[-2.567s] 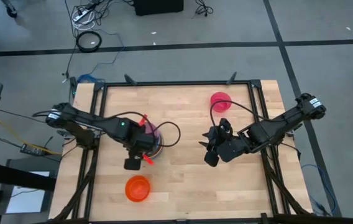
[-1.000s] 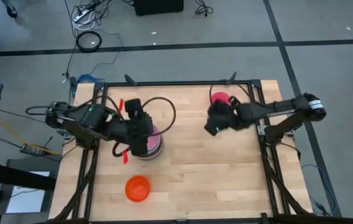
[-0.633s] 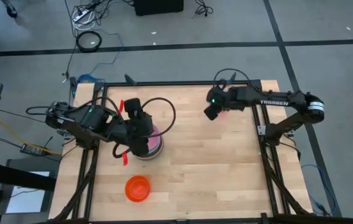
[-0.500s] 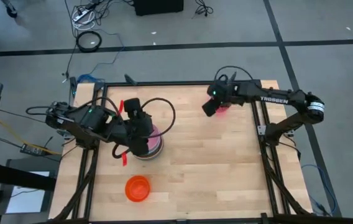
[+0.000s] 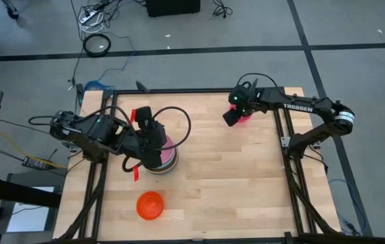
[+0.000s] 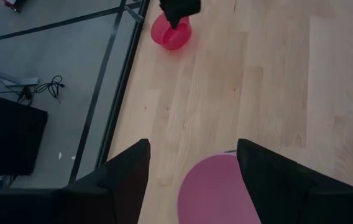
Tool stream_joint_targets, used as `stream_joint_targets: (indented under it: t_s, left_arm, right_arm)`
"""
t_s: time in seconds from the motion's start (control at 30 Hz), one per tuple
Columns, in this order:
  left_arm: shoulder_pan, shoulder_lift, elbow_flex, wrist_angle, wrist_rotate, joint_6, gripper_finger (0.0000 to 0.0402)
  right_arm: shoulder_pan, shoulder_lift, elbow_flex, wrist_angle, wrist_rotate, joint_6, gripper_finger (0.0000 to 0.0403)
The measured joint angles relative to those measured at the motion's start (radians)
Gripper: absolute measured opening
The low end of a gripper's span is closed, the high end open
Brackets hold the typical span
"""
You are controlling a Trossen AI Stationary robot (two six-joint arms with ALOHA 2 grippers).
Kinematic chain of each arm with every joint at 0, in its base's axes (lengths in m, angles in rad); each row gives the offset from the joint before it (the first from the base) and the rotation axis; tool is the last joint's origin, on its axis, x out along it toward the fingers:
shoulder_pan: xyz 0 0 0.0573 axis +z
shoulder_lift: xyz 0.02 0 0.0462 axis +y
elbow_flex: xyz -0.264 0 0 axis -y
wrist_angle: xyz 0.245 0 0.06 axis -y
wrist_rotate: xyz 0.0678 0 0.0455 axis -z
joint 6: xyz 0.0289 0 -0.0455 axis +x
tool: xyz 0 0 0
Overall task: Nest bowls inside each other
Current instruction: Stack the light pink bowl on top of the pink bowl
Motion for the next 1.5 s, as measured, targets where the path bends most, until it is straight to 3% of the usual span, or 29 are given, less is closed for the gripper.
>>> stream_joint_targets:
  t_s: [0.33, 0.83, 0.97, 1.17, 1.5]
  left_arm:
    - [0.000, 0.000, 0.000, 0.000, -0.002, -0.002, 0.0250]
    - [0.000, 0.000, 0.000, 0.004, -0.003, -0.002, 0.0250]
    - [0.000, 0.000, 0.000, 0.007, -0.004, -0.002, 0.0250]
    - [0.000, 0.000, 0.000, 0.010, -0.005, -0.002, 0.0250]
    - [0.000, 0.000, 0.000, -0.055, -0.057, -0.054, 0.0250]
  right_arm:
    - [-0.012, 0.001, -0.185, 0.181, 0.029, 0.002, 0.0152]
    - [-0.073, 0.001, -0.338, 0.332, 0.029, -0.063, 0.0149]
    - [-0.076, 0.001, -0.342, 0.339, 0.021, -0.089, 0.0117]
    - [-0.077, 0.001, -0.342, 0.361, -0.048, -0.149, 0.0011]
    - [-0.048, 0.001, -0.342, 0.414, -0.067, -0.153, 0.0001]
